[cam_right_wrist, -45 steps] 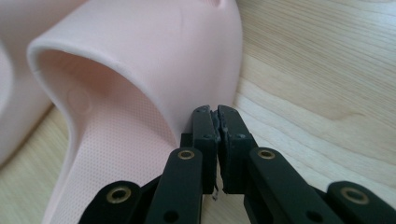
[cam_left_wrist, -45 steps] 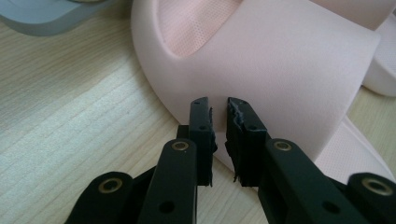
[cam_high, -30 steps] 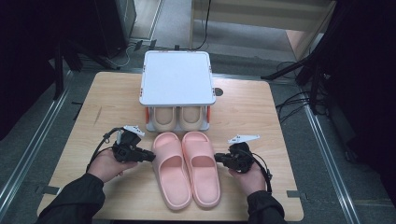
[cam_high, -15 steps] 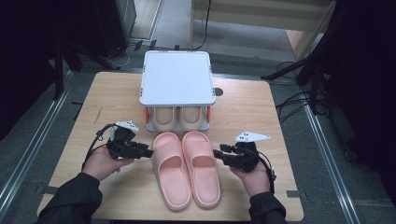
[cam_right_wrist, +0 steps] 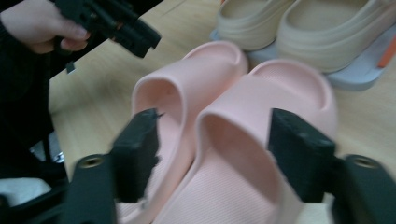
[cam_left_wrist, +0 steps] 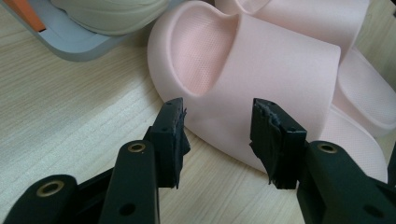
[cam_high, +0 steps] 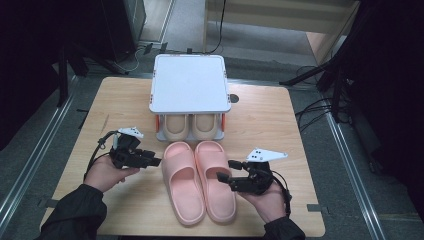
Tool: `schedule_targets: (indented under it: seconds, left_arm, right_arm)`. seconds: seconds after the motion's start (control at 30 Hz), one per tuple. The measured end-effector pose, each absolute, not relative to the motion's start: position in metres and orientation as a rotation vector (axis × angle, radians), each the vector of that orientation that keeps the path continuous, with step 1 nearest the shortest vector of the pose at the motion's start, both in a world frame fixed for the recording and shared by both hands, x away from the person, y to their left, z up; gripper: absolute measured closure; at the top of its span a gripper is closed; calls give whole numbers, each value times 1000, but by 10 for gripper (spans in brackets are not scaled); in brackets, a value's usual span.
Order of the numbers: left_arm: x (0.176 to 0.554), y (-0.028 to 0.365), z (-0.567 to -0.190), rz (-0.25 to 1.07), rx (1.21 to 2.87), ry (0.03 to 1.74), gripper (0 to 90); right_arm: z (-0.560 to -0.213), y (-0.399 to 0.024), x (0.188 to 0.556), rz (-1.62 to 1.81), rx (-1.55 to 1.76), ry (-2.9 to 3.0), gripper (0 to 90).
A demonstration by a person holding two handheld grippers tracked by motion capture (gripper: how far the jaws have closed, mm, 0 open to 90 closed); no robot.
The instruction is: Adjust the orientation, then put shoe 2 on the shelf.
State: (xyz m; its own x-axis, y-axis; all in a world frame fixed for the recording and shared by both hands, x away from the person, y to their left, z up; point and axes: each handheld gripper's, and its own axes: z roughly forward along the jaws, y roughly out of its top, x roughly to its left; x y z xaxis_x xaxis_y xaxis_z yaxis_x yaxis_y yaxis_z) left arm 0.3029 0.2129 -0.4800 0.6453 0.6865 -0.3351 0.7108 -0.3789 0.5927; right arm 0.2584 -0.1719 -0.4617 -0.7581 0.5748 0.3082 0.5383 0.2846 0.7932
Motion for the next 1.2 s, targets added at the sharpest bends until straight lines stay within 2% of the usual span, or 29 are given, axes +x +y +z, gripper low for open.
schedule_targets:
  seconds: [0.13,0.3,0.5,0.7,1.2]
  left_arm:
    - [303,213,-480,-41,2136,1076,545]
    - [303,216,-479,-37,2135,1077,545]
    - [303,217,-478,-30,2129,1081,544]
    - [302,219,-477,-28,2121,1076,542]
    - [303,222,-476,-35,2114,1084,536]
  right_arm:
    - [-464,-165,251,1476,1081,2501,302]
    - [-468,-150,235,1440,1013,2519,380]
    - [-472,-140,228,1438,1064,2477,381]
    - [-476,-126,218,1434,1121,2404,438]
    - [-503,-95,229,1284,1268,2342,371]
